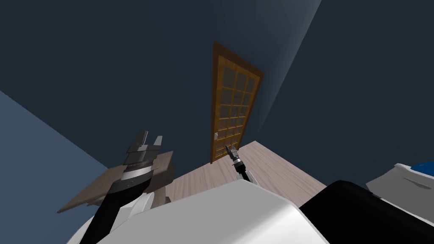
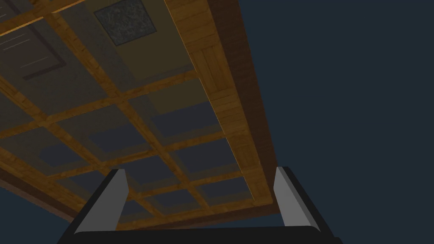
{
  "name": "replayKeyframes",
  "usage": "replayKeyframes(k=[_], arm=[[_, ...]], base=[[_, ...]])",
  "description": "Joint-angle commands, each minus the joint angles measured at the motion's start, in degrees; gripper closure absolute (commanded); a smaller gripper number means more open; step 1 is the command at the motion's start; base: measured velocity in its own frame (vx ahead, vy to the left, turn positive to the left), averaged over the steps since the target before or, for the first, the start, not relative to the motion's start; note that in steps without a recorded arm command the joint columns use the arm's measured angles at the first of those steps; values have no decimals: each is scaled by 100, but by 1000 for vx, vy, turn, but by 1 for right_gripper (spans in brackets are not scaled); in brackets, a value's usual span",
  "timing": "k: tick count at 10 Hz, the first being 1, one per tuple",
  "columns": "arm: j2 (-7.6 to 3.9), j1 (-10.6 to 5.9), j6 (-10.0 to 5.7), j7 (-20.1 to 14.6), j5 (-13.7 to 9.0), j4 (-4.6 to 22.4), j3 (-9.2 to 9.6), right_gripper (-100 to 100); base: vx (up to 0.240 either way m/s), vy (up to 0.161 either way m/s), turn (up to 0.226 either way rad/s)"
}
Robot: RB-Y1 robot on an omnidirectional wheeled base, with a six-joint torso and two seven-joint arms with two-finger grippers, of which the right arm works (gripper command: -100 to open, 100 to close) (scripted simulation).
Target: Pull the door open
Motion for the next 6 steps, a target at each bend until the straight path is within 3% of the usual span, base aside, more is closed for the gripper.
replayKeyframes(k=[1, 6], arm=[[-23, -85, -81, 167, 71, 266, -25, -100], [-68, -302, -315, 643, 278, 1023, -89, -100]], base=[[94, -1, -3], [104, 3, 0]])
